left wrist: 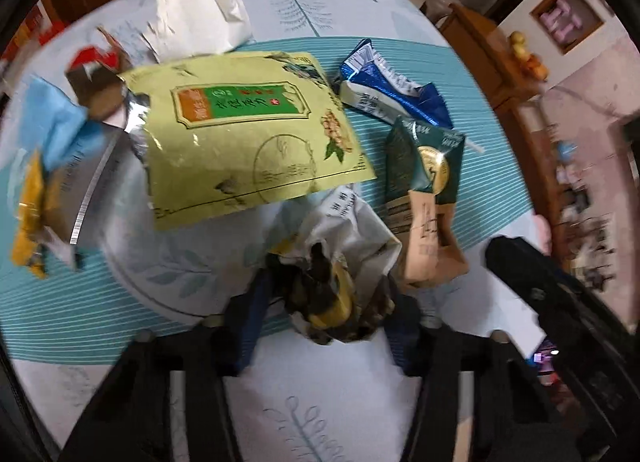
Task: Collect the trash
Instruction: 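Grasp the crumpled foil wrapper with the left tool while the right tool grasps the green-brown carton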
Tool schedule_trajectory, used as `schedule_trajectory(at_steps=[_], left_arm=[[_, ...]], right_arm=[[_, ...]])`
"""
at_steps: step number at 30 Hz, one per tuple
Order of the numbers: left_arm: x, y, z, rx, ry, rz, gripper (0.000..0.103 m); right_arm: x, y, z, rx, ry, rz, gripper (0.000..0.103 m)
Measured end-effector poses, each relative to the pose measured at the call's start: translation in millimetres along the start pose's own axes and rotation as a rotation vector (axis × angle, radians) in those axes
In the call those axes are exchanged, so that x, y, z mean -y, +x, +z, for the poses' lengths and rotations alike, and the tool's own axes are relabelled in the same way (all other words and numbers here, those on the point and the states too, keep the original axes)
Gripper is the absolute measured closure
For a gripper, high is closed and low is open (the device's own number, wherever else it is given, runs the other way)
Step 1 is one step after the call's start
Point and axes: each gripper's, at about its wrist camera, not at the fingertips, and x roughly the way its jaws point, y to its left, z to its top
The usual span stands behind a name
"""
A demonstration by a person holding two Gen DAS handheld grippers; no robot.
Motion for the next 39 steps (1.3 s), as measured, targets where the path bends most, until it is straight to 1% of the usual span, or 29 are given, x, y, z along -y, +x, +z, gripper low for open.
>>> schedule_trajectory(at_steps=[2, 4, 6, 7, 9, 16, 18, 21, 22, 24, 29, 39], left_arm=[[-3.2, 0.5, 2.2, 0.014, 0.016, -0.003, 0.060], [-7.0, -0.6, 4.6, 0.024, 0.030, 0.000, 0.063], [-12.5, -3.5, 6.0, 0.028, 0.033, 0.009, 0.064], [-15.7, -4.1, 6.9, 0.029, 0.033, 0.014, 0.064], [-22.3, -5.4, 7.8, 0.029, 0.027, 0.015, 0.064], [-39.5, -20.7, 7.5, 0.048, -0.005, -0.001, 0.064], [-41.9, -23.2, 7.1, 0.050, -0.005, -0.003, 0.064], [-41.7, -26.2, 4.8, 0.049, 0.000, -0.005, 0.064], [-41.2, -27.7, 3.6, 0.049, 0.004, -0.006, 0.064], [-38.8, -29.5, -0.8, 0.051, 0.017, -0.003, 0.064], [-32.2, -38.4, -13.2, 0.053, 0.049, 0.012, 0.065], [-10.4, -60.5, -49.3, 0.063, 0.084, 0.030, 0.065]], right_arm=[[-2.8, 8.1, 3.2, -0.011, 0.012, -0.002, 0.060], [-6.2, 16.4, 6.2, -0.024, 0.023, 0.000, 0.057], [-9.6, 24.7, 9.7, -0.035, 0.030, 0.002, 0.047], [-12.6, 29.9, 10.8, -0.042, 0.033, 0.007, 0.045], [-17.9, 36.8, 11.5, -0.051, 0.032, 0.001, 0.044], [-26.2, 64.4, 10.1, -0.094, 0.045, -0.070, 0.044], [-27.6, 64.7, 10.2, -0.080, 0.040, -0.079, 0.045], [-27.2, 62.7, 8.7, -0.074, 0.043, -0.073, 0.057], [-27.7, 58.0, 7.5, -0.055, 0.036, -0.070, 0.060], [-26.2, 51.9, 5.0, -0.049, 0.036, -0.053, 0.063], [-21.8, 35.5, -7.7, -0.045, 0.053, -0.001, 0.066], [-10.1, -14.3, -39.1, -0.013, 0.058, 0.085, 0.066]])
